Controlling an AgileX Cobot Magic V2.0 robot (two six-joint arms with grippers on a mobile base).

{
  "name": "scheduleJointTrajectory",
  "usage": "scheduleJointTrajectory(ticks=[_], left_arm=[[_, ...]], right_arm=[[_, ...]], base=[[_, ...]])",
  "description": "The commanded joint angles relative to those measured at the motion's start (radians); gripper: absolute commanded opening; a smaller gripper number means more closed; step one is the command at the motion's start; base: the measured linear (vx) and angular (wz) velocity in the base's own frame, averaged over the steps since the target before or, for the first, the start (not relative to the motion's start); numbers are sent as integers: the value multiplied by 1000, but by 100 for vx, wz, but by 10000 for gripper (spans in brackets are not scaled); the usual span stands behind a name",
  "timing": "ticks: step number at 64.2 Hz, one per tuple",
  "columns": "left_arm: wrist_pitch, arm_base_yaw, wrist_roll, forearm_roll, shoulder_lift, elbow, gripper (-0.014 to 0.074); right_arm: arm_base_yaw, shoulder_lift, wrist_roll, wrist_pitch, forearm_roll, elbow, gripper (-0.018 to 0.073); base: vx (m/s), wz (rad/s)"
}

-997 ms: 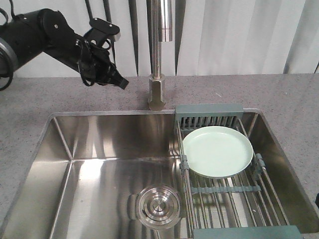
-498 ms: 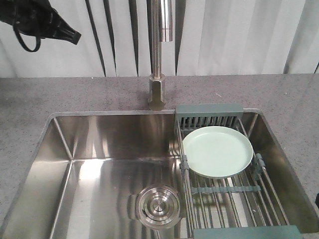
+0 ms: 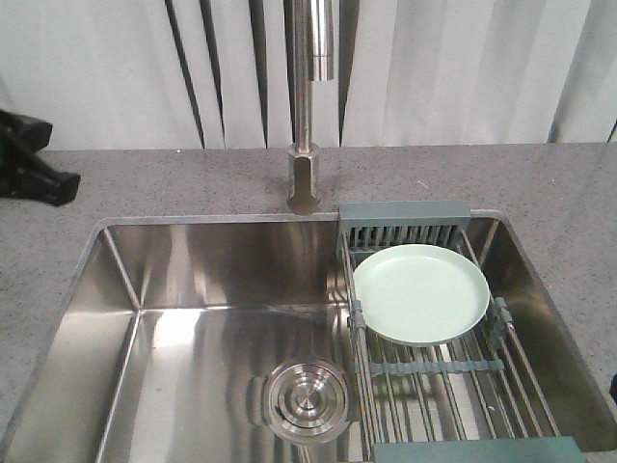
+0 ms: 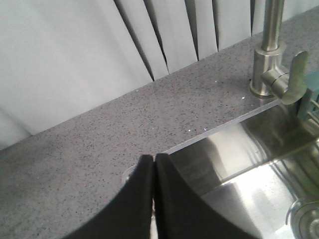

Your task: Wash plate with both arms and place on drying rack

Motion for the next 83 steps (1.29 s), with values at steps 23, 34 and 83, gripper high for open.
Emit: scheduleJointTrajectory(ticks=[23,34,83], left_arm=[[-245,1,-57,-10,-510,550,-6],[-231,1,-104,-10,-721,683,-6],[-143,1,-123,-83,-960,770,-6]], right_arm=[[-4,9,-2,-69,0,-25,256],[-4,9,-2,-69,0,-25,256],[-4,9,-2,-69,0,-25,256]], base=[[0,0],[0,0],[0,0]])
